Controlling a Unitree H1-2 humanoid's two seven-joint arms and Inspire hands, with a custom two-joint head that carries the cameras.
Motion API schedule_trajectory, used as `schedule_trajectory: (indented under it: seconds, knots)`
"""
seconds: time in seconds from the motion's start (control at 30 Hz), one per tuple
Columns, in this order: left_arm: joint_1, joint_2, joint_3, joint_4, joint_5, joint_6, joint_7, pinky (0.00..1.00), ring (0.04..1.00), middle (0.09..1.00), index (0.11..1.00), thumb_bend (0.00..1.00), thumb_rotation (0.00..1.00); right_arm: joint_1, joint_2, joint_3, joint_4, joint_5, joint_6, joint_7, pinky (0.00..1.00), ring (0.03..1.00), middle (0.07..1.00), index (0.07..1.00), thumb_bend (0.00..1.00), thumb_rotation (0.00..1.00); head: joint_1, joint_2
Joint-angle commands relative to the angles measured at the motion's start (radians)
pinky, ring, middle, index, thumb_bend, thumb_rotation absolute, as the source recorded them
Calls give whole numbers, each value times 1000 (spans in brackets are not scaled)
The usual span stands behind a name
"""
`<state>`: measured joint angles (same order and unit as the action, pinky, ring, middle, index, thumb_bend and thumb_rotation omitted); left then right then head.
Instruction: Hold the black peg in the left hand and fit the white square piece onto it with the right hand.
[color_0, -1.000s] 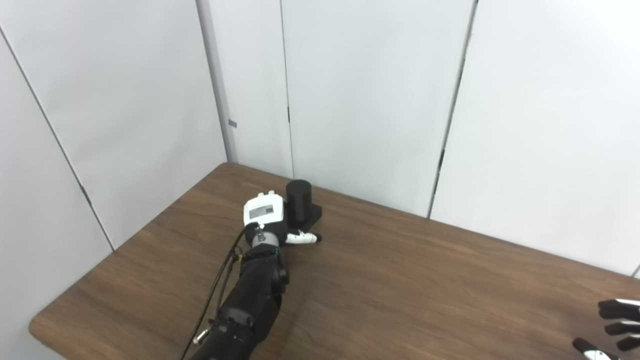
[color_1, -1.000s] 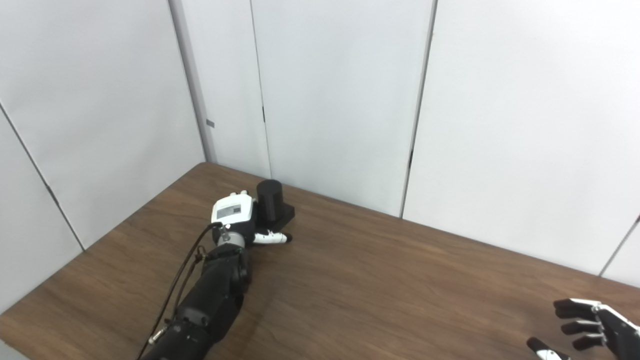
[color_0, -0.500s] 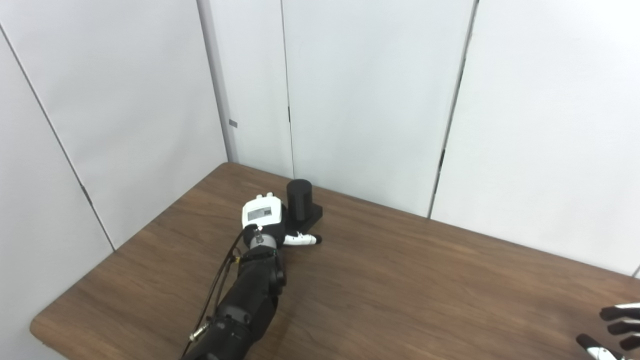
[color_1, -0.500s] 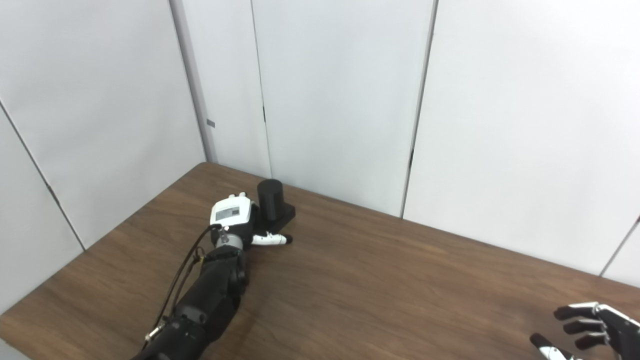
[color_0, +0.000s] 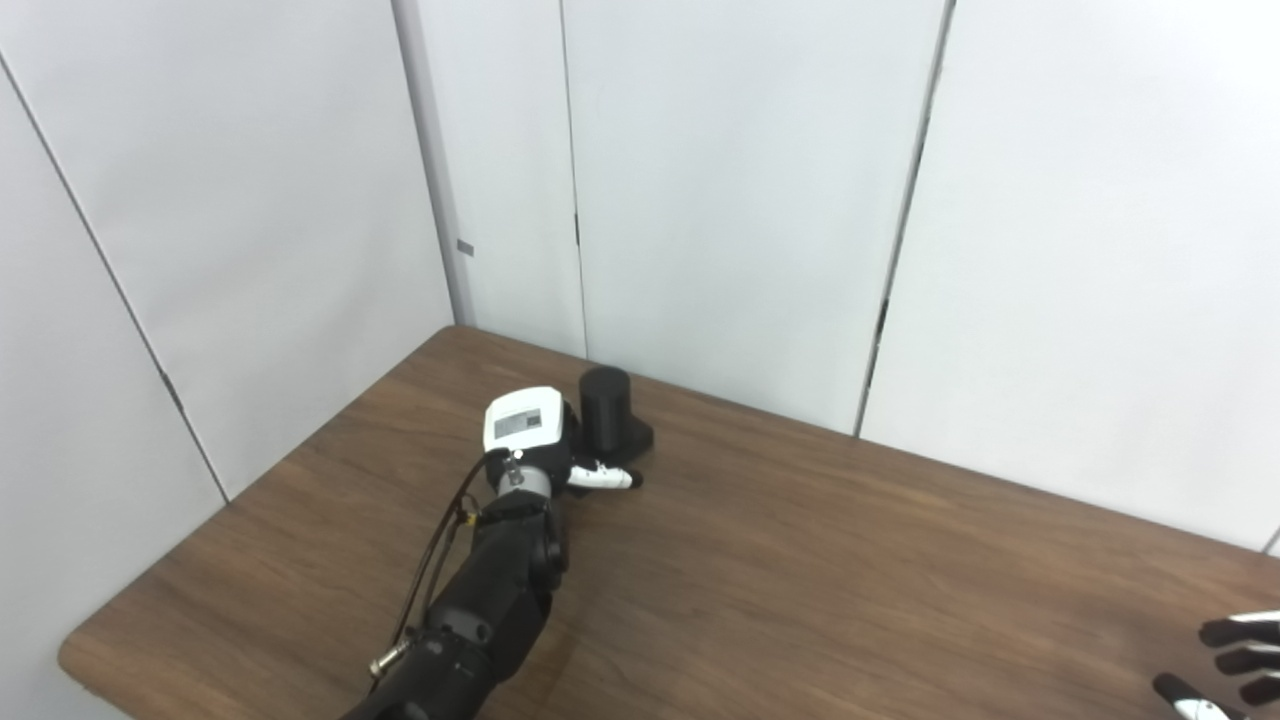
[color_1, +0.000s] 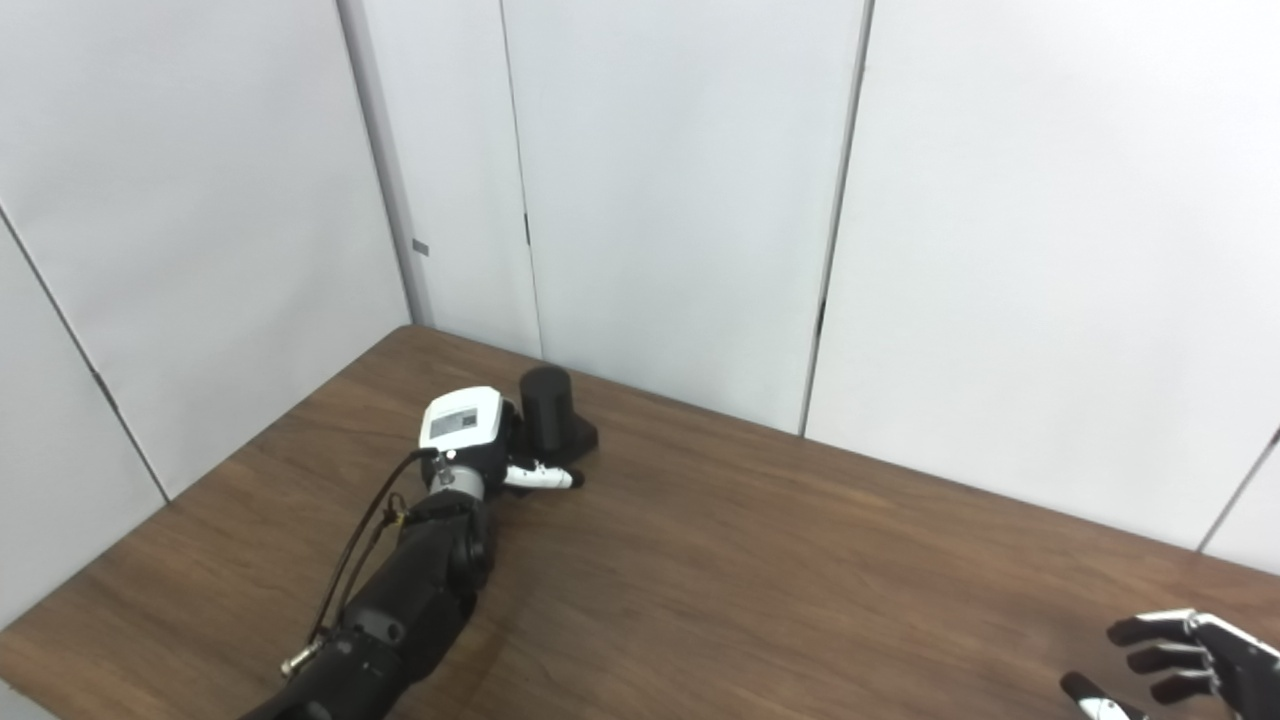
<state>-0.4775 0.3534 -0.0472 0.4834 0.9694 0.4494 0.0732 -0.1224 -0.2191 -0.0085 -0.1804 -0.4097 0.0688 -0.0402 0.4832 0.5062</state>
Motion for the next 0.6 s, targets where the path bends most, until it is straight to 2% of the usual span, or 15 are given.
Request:
schedule_trajectory:
  seconds: [0.0, 0.13, 0.3, 0.57]
  knots:
    - [4, 35, -25, -6, -31, -22, -1, 757, 859, 809, 485, 530, 66, -27, -11, -10, -47, 0, -7, -4, 439, 543, 603, 489, 499, 113, -1, 1]
    - [17, 57, -69, -19, -92, -72, -10, 744, 836, 800, 482, 523, 57, -28, -6, -10, -56, 0, -1, -5, 445, 546, 605, 489, 499, 112, -8, 1]
    - [29, 78, -138, -42, -121, -105, -18, 799, 832, 816, 483, 524, 61, -31, -4, -9, -58, -1, 0, -5, 437, 535, 593, 489, 499, 112, -18, 3]
    - [72, 105, -213, -131, -212, -250, -51, 870, 867, 834, 487, 523, 70, -32, 6, -2, -70, -8, 10, -6, 444, 539, 597, 489, 499, 113, -55, 15]
